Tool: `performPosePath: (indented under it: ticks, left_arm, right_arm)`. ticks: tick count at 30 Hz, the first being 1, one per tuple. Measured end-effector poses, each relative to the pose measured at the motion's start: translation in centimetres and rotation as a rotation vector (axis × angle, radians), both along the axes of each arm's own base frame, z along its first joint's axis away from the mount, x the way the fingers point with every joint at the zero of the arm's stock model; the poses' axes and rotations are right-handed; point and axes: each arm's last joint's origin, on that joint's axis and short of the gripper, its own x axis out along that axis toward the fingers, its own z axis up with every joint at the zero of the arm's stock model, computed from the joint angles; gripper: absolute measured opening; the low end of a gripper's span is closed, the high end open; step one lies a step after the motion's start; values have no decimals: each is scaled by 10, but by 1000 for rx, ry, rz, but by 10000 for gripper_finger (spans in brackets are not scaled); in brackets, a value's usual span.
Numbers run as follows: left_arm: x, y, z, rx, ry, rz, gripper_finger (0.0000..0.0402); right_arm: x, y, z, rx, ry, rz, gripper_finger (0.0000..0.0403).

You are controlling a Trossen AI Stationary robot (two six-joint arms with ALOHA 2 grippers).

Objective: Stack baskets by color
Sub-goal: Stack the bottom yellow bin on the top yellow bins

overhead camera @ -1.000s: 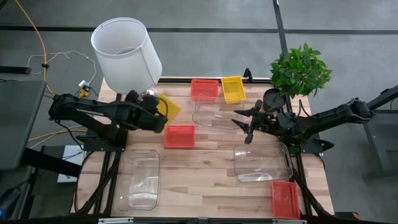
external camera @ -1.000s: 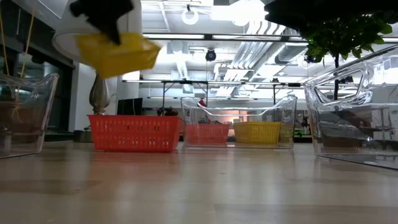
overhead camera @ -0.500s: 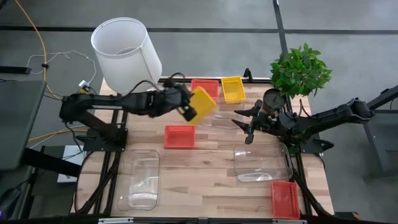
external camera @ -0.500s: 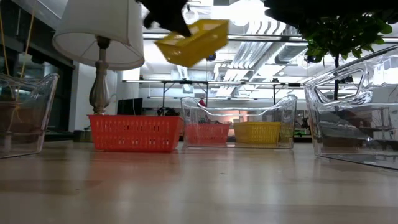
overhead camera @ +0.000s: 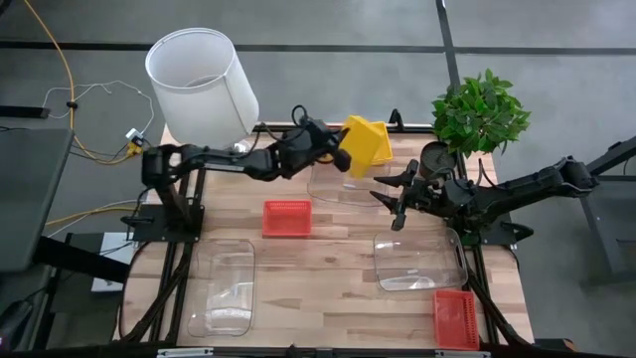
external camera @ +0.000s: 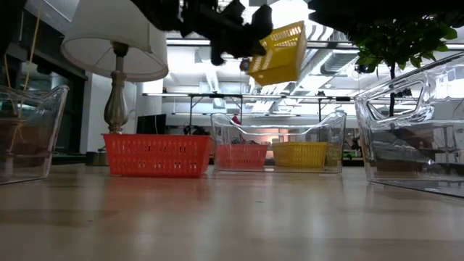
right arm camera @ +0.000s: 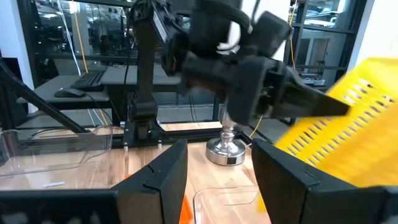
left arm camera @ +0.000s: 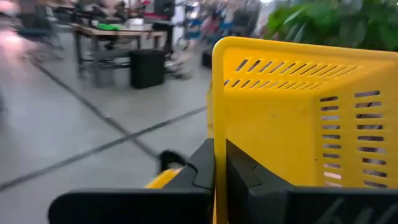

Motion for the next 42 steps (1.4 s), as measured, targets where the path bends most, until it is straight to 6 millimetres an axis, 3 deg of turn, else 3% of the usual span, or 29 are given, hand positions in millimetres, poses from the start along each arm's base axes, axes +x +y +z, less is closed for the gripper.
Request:
performPosePath:
  ticks: [4, 9, 18, 23, 28, 36, 42]
  left_arm:
    - [10, 18, -17, -107, -108, -43, 0]
    - [21, 32, -30, -183, -6, 72, 0]
    - [56, 16, -25, -146, 57, 263, 0]
    - [66, 7, -36, -233, -117, 352, 0]
    - [67, 17, -38, -313, -258, 333, 0]
    - [65, 34, -61, -334, -278, 451, 0]
    - [85, 36, -63, -306, -255, 431, 0]
  right_arm:
    - [0, 0, 0, 15, -1, 1, 167]
    - [0, 0, 0, 17, -2, 1, 167]
    - [0, 0, 0, 19, -7, -6, 167]
    - [0, 0, 0, 52, -18, -3, 167]
    - [0, 0, 0, 80, -25, 0, 167]
    - [0, 0, 1, 104, -41, 2, 167]
    - [0, 0, 2, 104, -46, 0, 167]
